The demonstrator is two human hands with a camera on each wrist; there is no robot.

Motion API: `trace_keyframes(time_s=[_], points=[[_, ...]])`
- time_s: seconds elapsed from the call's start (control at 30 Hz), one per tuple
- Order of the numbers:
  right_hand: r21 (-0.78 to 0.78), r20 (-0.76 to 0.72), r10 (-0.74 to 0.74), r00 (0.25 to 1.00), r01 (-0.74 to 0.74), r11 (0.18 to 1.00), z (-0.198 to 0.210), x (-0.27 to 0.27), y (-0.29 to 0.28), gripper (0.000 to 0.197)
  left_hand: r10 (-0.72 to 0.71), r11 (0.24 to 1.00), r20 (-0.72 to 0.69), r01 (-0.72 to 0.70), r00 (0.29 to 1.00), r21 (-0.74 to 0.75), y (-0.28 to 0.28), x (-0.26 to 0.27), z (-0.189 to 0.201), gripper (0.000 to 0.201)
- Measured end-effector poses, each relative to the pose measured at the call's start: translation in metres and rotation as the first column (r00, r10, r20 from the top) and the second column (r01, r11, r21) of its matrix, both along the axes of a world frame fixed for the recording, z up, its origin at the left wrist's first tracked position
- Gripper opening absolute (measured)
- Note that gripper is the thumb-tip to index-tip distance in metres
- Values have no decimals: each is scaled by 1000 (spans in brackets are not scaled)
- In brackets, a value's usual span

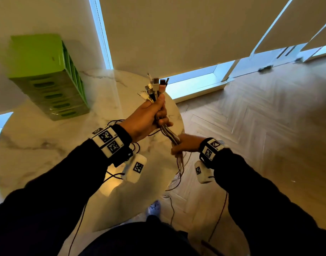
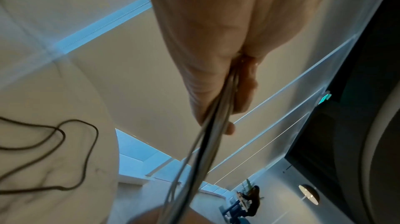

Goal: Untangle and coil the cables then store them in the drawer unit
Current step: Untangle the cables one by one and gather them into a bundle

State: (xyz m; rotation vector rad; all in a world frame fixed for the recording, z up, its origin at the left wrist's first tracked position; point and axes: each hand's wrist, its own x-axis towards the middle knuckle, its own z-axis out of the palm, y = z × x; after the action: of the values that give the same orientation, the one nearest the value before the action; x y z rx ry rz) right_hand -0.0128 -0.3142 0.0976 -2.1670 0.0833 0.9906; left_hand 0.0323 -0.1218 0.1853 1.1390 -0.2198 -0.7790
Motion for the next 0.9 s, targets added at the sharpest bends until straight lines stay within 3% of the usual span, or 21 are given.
trace_keyframes(time_s=[0.07,0.13,0.23,0.3,0.37,0.47,0.5,0.6,0.7,0.77,0.83,0.9], points=[[-184,325,-156,933,224,957,-4,-10,-10,27,54,996,-47,-57,997,-64,-12,0,4,33],[-182,510,-258,821,396,900,-11,-23,-3,36,103,988,-23,-105,994,-111,-22,1,10,32],[-94,507,-343,791,447,890,-31,-42,30,38,144,987,80,-137,986,-85,-32,7,9,31],[0,496,-365,788,420,907,-42,-54,49,34,161,987,134,-157,978,-37,-33,9,2,43],[78,452,-336,827,338,938,-44,-63,61,32,185,982,194,-189,963,-1,-26,8,-4,46],[166,284,-214,935,171,971,-49,-72,61,31,222,974,224,-228,949,3,-9,15,-5,32],[146,235,-174,956,142,979,-53,-73,57,30,234,971,194,-238,953,-4,-4,20,-4,40],[-106,185,-56,981,76,991,-65,-69,37,32,232,972,125,-235,965,4,7,31,-9,57],[-198,194,-65,979,104,975,-49,-52,21,78,127,986,194,-145,973,82,8,28,-17,47],[-71,339,-180,923,216,974,-25,-36,21,94,22,970,303,-93,953,224,2,22,-19,46],[126,447,-293,845,265,956,4,-23,28,83,-109,922,404,-60,908,383,-9,14,-14,49],[296,437,-382,814,271,916,28,-18,39,64,-208,899,438,-5,874,438,-23,10,-8,48]])
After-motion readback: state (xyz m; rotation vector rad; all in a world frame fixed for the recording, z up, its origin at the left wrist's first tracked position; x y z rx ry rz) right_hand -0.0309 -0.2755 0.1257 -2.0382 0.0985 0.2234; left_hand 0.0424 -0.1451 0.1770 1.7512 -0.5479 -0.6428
